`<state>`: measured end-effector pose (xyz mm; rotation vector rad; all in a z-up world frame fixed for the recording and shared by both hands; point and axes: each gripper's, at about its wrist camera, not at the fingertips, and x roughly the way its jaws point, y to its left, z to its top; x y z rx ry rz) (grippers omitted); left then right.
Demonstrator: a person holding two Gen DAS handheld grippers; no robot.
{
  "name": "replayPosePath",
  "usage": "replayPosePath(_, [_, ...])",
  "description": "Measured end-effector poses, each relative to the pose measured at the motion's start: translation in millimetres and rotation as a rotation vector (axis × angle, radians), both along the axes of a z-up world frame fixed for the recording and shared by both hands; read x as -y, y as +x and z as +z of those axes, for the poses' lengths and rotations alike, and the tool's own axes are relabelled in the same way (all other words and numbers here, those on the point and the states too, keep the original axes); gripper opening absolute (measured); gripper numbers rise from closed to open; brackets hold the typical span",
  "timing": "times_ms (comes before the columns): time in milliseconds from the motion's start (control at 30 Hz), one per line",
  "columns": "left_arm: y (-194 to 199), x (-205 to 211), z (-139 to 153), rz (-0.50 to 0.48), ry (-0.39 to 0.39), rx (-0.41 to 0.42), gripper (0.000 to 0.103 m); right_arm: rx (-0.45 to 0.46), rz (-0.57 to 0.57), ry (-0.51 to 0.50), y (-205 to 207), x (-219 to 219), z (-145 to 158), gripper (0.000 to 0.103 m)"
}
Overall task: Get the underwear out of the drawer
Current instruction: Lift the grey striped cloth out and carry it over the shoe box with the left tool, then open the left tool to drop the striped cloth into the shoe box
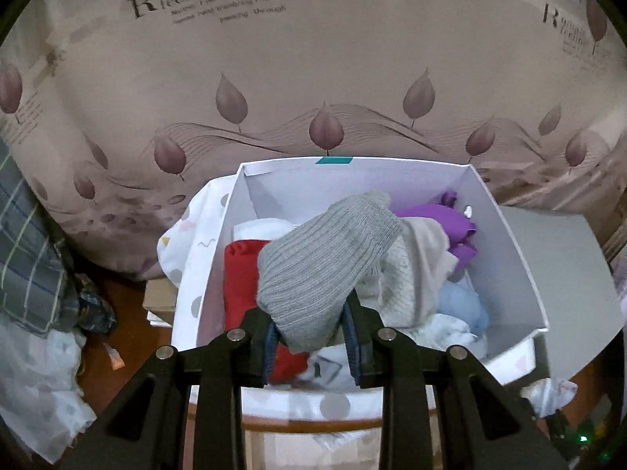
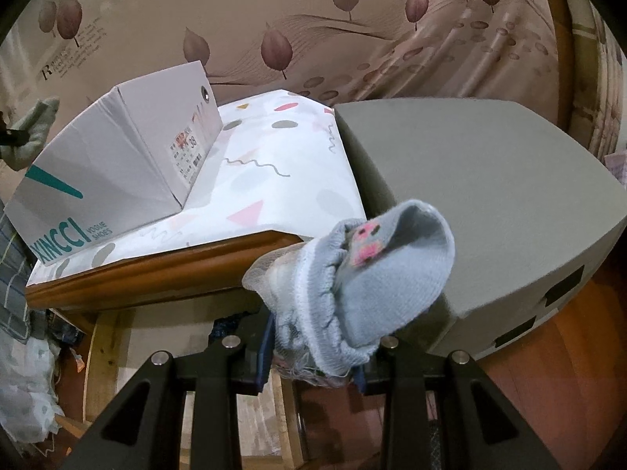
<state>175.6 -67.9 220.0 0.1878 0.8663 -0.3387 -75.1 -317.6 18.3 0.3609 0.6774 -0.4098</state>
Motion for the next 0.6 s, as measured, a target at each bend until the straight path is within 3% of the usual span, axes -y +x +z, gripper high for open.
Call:
replayPosePath(133, [13, 1, -20, 0.018, 0.009, -0.049, 0.026, -0.004, -0.003, -0.002, 0, 1, 0, 0.031])
replayPosePath(233, [14, 2, -31, 0.016, 0.062, -0.034, 0.027, -0.014, -0.007, 0.003, 1, 3, -1, 0.031])
replayPosePath(433, [13, 2, -34, 0.021, 0.069, -0.037, 0.035, -0.017, -0.003, 0.008, 3, 3, -2, 0.031])
replayPosePath(533, [9, 3, -30, 0.015, 0.061, -0.033, 0.045, -0.019, 0.0, 0.001, 4, 2, -1, 0.031])
replayPosePath(600, [4, 1, -25, 0.012, 0.043, -0.016, 0.057, -0.02, 0.0, 0.002, 4, 2, -2, 0.031])
